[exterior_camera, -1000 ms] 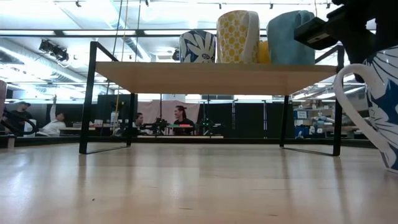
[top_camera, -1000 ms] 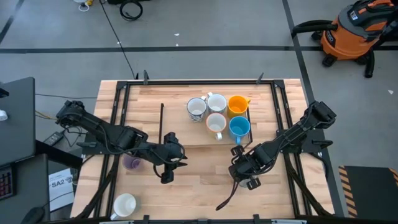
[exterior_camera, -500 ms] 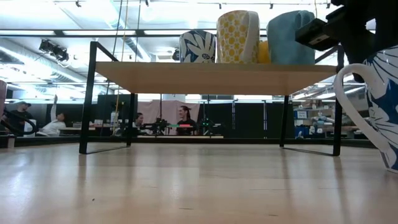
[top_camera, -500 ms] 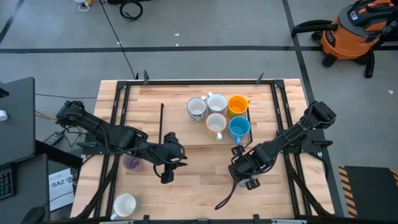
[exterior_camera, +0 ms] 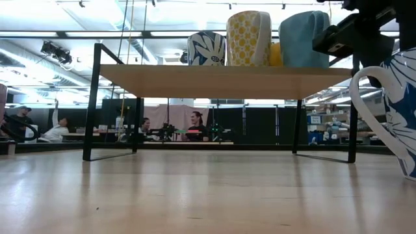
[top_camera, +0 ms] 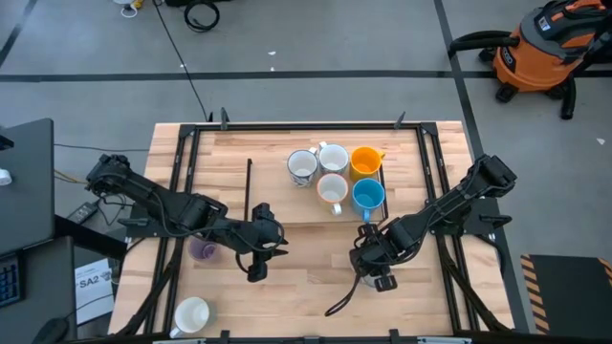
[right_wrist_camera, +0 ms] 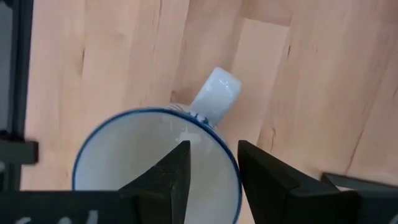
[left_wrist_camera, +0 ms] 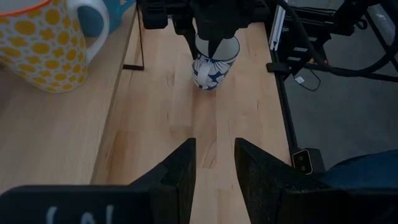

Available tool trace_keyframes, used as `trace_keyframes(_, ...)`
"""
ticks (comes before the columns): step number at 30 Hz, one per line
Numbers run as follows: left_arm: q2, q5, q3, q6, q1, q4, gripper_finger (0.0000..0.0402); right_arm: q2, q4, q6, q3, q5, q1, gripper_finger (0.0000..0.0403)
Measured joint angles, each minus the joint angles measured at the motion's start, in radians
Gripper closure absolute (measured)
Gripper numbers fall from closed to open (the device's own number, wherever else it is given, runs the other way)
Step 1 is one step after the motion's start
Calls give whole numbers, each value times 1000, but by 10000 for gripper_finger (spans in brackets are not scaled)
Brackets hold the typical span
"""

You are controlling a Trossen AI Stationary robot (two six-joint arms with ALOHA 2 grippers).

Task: Place coffee mugs
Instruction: Put the blue patterned mug on the shelf

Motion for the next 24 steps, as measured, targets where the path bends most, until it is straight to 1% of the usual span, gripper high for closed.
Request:
trace_keyframes(3,0,0,0,0,0,0,285,0,9,37,4,0,0,264)
trace_keyframes(7,0,0,0,0,0,0,285,0,-1,40,44,0,2,263)
trace_keyframes(10,0,0,0,0,0,0,285,-1,-50,41,94,0,2,264)
trace_keyframes(13,0,0,0,0,0,0,285,-1,-146,85,145,-1,2,265)
trace_keyframes(16,0,0,0,0,0,0,285,-1,-255,190,197,-2,6,265)
trace_keyframes(18,0,0,0,0,0,0,285,-1,-324,295,221,-2,14,265)
trace_keyframes(24,0,0,0,-1,0,0,285,-1,-416,629,232,-4,77,265)
